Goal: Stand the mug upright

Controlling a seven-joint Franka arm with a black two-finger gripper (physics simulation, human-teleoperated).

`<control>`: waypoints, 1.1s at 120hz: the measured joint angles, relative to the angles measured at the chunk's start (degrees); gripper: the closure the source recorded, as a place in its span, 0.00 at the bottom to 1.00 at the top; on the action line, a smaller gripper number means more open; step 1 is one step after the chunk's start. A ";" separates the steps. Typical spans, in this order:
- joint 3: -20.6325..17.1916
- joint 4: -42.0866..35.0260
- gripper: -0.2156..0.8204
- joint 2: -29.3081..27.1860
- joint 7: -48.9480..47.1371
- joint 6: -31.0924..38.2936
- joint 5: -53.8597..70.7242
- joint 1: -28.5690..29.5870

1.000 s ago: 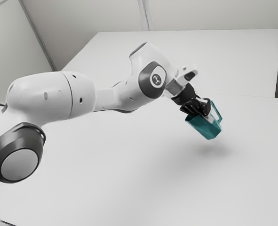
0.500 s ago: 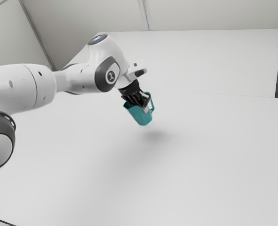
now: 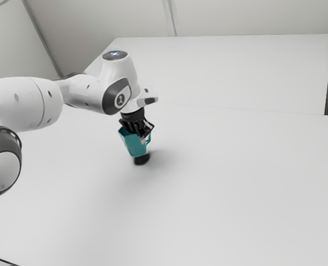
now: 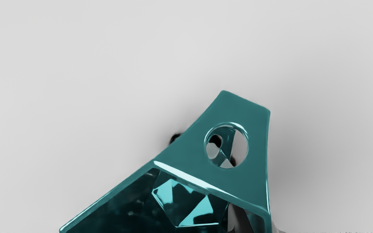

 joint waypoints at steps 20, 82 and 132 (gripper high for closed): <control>-0.74 -0.16 0.97 2.22 -2.79 -0.83 2.06 -0.30; -2.62 0.00 0.96 4.06 -8.21 2.43 1.27 0.66; -2.53 0.27 0.34 2.15 -9.18 2.27 1.25 0.05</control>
